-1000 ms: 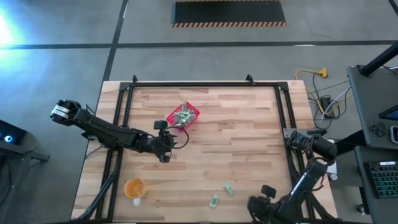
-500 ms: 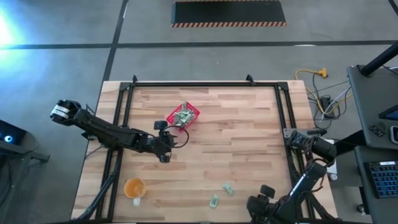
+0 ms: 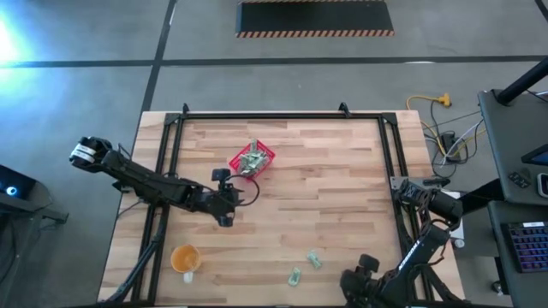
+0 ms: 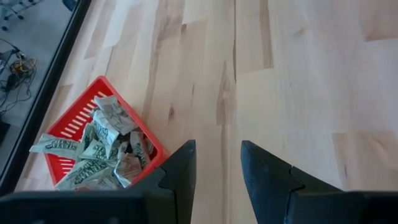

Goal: Pick and place Stevia / Truvia into bins
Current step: Put the white stevia packet into the red bin

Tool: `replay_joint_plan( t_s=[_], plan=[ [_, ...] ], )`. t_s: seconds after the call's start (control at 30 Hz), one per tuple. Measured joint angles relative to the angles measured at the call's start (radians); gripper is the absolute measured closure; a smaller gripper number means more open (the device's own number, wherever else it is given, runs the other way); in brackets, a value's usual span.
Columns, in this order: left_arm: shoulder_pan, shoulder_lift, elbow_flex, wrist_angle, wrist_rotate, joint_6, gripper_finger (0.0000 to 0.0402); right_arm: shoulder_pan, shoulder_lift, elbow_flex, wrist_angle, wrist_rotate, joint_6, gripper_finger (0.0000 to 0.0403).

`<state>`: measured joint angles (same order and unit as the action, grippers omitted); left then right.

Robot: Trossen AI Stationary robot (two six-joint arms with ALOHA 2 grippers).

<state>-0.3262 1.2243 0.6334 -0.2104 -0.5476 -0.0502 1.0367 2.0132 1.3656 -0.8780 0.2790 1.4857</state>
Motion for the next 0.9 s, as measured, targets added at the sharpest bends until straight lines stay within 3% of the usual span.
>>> replay_joint_plan(
  t_s=[0.43, 0.67, 0.9],
  plan=[
    [-0.009, 0.000, -0.001, 0.000, 0.000, 0.000, 0.0292, 0.000, -0.002, -0.047, 0.013, -0.044, 0.058, 0.0236],
    [-0.009, 0.000, -0.001, 0.000, 0.000, 0.000, 0.0292, 0.000, -0.002, -0.048, 0.010, -0.032, 0.026, 0.0276],
    [-0.009, 0.000, -0.001, 0.000, 0.000, 0.001, 0.0292, -0.001, -0.001, -0.051, -0.002, 0.056, -0.043, 0.0321]
  ],
)
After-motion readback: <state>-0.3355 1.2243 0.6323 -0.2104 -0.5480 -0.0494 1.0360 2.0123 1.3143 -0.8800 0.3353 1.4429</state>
